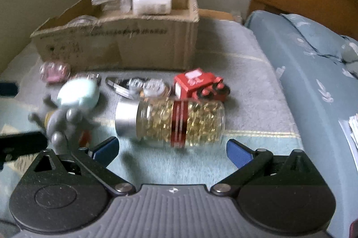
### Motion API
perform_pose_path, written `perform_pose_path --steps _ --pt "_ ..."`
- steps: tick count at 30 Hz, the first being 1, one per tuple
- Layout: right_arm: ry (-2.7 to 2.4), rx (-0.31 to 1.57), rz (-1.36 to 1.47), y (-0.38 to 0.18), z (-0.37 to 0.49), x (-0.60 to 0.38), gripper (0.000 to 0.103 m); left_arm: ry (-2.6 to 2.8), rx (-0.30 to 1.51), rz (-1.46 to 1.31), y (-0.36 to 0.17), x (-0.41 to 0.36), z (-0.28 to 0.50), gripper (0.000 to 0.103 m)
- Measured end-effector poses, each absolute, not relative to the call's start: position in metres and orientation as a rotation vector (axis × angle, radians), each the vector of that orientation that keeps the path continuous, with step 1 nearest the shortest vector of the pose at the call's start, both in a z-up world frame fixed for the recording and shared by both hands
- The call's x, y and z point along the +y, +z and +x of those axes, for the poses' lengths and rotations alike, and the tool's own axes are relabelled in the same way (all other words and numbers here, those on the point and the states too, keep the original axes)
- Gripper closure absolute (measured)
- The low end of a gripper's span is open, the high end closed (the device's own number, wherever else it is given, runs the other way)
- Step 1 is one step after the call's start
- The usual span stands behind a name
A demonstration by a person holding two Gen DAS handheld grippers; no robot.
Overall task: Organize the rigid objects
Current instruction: 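Move the left gripper to the grey toy figure and grasp it, then lift the grey figure with the left gripper while the right gripper grasps the capsule bottle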
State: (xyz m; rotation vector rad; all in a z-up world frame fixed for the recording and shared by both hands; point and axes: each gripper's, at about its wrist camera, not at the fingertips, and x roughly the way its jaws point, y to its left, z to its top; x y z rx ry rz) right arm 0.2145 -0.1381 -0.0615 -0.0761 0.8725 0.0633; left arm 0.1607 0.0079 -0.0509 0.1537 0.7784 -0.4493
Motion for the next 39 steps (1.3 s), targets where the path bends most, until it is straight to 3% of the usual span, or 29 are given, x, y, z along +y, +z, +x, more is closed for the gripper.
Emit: perform_pose_path --steps 10,14,30,39 --pt "0.153 0.802 -0.092 -0.071 0.198 -0.16 0.0 -0.459 0.808 0.148 -0.071 -0.006 0.173 0.005" --pt "0.155 0.777 -0.091 -0.073 0.195 -0.163 0.0 -0.472 0.847 0.115 -0.078 -0.007 0.179 0.028" --pt "0.157 0.767 -0.065 -0.07 0.196 -0.154 0.0 -0.24 0.849 0.037 -0.077 0.057 0.164 0.029" --pt "0.156 0.761 -0.009 -0.058 0.216 -0.137 0.0 -0.227 0.837 0.041 -0.079 0.056 0.168 0.027"
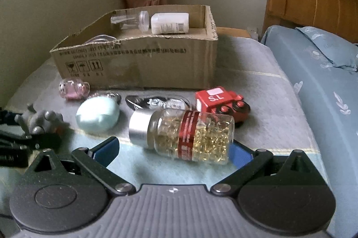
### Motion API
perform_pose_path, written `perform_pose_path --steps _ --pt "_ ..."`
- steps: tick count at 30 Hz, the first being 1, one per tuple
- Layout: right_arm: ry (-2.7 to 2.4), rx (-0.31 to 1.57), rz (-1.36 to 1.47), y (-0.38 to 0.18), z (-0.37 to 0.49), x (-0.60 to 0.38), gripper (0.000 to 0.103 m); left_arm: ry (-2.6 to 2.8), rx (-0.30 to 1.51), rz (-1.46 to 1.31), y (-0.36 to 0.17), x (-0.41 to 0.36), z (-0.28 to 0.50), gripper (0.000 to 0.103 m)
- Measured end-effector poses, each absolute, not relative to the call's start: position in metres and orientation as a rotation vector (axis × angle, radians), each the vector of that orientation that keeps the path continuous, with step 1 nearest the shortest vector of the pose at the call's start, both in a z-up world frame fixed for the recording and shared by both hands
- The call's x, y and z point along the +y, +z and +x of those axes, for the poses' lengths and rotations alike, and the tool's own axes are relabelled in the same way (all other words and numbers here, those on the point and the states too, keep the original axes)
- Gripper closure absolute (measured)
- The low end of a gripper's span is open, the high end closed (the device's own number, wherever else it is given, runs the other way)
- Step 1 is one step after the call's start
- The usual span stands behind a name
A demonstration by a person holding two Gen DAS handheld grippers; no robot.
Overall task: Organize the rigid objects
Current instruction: 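Lift the grey figure with the left gripper while the right gripper grasps the capsule bottle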
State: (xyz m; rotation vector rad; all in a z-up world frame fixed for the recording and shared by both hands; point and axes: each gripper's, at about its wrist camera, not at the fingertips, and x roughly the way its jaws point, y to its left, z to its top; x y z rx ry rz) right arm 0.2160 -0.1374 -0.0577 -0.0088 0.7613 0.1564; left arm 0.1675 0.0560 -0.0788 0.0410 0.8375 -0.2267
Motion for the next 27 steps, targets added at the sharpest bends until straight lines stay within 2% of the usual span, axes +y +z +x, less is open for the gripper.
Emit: perform_pose_path --steps 15,18,21,27 --pt "0.088 0.787 -0.093 -0.059 0.236 -0.109 0.0 -0.185 0.853 0.037 -0.081 0.05 0.176 0.024" --pt "0.081 0.79 -0.093 -0.06 0.239 -0.107 0.0 -0.183 0.857 0.057 -0.081 0.048 0.176 0.025" --pt "0.063 0.801 -0.109 -0.061 0.242 -0.106 0.006 -0.189 0.863 0.053 -0.082 0.049 0.176 0.026" --pt "0.085 0.813 -0.108 -0.058 0.239 -0.109 0.006 -0.208 0.867 0.082 -0.08 0.046 0.176 0.028"
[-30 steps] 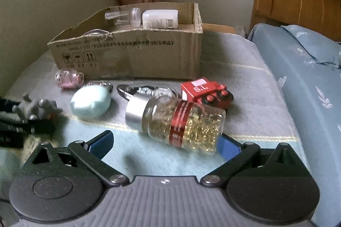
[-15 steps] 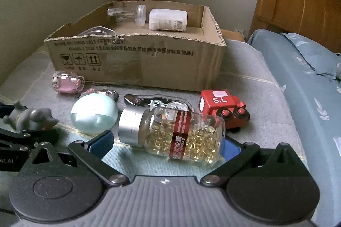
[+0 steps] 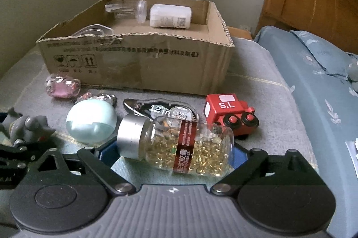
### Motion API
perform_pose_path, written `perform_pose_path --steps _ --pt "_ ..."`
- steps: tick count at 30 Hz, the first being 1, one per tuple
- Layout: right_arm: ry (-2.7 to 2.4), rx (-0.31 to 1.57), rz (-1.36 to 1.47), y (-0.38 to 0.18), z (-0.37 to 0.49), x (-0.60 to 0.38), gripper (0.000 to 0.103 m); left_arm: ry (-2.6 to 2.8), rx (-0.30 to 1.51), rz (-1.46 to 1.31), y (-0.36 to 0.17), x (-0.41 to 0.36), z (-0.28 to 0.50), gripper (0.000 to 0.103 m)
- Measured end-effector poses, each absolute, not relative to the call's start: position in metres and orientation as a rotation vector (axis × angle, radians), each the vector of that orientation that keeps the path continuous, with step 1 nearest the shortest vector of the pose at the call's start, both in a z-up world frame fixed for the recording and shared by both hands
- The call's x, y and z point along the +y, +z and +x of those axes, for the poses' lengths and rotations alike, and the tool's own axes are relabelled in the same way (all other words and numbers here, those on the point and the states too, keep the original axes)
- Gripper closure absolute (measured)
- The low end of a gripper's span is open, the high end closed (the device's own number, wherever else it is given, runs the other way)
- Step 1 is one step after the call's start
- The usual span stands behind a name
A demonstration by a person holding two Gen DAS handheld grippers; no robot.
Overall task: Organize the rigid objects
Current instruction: 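Lift the grey figure with the left gripper while the right gripper grasps the capsule bottle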
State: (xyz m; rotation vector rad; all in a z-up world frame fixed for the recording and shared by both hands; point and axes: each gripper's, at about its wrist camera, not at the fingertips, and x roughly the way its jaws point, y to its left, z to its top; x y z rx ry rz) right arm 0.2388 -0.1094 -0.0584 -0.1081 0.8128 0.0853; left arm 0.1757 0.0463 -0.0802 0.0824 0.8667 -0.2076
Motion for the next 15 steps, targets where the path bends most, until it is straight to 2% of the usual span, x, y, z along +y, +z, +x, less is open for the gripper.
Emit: perform_pose_path --steps 15 --pt "0.313 0.854 -0.118 -0.013 0.222 -0.134 0.006 -0.371 0.905 0.179 -0.041 0.055 0.182 0.031"
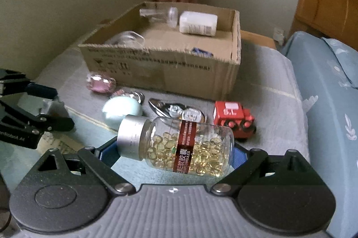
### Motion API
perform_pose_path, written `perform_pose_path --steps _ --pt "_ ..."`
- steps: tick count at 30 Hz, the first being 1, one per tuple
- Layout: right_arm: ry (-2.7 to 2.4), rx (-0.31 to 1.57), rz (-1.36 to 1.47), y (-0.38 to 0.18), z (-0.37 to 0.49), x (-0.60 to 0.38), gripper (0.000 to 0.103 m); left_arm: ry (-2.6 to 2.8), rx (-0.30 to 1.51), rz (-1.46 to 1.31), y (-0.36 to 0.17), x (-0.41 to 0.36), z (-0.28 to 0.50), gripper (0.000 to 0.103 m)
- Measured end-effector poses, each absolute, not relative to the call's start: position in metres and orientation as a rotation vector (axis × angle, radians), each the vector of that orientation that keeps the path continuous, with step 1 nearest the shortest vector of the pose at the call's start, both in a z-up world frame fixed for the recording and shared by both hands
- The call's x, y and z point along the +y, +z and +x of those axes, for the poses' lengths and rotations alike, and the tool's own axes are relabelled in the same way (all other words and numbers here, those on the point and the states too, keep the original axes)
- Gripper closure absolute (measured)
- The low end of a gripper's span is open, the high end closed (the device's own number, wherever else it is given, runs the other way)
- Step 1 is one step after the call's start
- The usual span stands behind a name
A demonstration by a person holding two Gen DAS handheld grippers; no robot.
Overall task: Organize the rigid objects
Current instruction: 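Lift the grey figure with the left gripper while the right gripper grasps the capsule bottle, then carry the grey figure into the box and release it while the right gripper drops the capsule bottle in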
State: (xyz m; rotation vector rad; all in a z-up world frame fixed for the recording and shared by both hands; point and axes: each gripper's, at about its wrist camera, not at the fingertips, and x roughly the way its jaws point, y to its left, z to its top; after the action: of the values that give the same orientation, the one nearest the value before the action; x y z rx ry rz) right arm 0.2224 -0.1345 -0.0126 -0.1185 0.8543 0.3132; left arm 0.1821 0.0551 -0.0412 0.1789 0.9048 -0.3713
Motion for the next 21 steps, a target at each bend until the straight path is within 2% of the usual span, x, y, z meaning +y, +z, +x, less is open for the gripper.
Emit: perform_pose_path --steps 10,21 --pt "0.372 0.785 -0.165 0.027 0.232 -0.136 0.006 -0.419 0.85 0.184 0.003 0.055 0.202 0.031" --pt "0.38 0.698 -0.181 0.065 0.272 -0.138 0.006 -0.406 0.757 0.216 0.049 0.038 0.289 0.031"
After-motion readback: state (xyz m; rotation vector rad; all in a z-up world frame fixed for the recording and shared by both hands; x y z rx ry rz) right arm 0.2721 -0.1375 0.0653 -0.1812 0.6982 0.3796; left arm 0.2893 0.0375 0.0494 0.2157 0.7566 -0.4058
